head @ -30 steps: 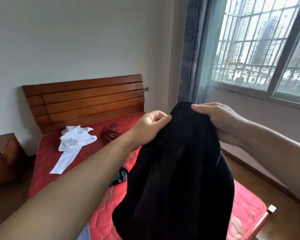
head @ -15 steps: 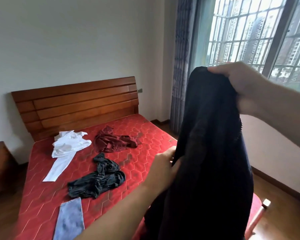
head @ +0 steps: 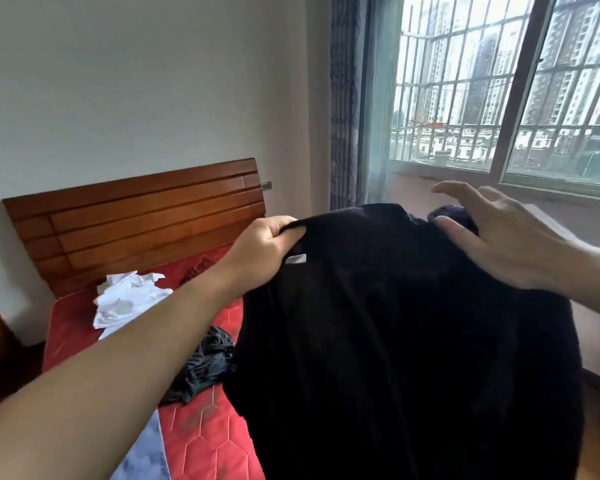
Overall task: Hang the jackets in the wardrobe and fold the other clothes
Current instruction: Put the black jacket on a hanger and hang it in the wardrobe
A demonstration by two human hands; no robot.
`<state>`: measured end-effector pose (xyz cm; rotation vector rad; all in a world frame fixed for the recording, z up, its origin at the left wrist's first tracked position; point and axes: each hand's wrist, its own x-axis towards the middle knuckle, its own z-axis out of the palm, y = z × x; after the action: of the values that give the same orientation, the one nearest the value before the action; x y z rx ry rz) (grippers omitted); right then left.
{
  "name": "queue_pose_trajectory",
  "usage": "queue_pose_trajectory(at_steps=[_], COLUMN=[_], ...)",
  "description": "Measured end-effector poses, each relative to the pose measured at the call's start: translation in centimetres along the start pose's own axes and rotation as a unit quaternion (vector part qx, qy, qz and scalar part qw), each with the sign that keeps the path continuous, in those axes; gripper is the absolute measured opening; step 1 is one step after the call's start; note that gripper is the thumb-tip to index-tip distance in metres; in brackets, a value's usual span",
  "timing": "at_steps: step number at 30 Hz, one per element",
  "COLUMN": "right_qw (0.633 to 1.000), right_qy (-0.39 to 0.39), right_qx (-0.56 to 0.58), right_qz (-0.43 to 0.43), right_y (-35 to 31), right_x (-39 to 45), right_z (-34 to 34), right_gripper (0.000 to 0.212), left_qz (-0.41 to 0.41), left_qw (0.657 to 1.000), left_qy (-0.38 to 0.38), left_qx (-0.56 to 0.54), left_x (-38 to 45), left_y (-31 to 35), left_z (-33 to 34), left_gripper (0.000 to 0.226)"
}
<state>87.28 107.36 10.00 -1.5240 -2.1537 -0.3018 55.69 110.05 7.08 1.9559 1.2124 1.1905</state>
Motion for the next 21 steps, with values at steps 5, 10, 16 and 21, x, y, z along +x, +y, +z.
queue_pose_trajectory(at_steps=[5,10,16,21], right_qw=[0.994,0.988,0.96,0.98], right_qy=[0.099,0.063,0.228,0.144], right_qx=[0.006,-0.026,0.129,0.132], right_qz=[-0.051,-0.135,-0.099,-0.028], right_y=[-1.3,-1.8,-4.2,-7.8], right_x=[-0.7,-0.1,1.5,3.2], right_z=[-0.5,-0.3,0.3,-0.4], right_gripper=[0.086,0.107,0.068,0.037], left_qz=[-0.005,-0.024,-0.038,0.005], left_qw=[0.992,0.974,0.94,0.928], left_qy=[0.002,0.041,0.066,0.041], left_qx=[0.124,0.222,0.332,0.37], left_x=[0.2,-1.8,-6.9,-11.7], left_y=[3.3,4.7,6.1,8.9], left_z=[-2.8,-4.7,-6.3,-8.9], left_gripper=[0.025,0.021,0.021,0.03])
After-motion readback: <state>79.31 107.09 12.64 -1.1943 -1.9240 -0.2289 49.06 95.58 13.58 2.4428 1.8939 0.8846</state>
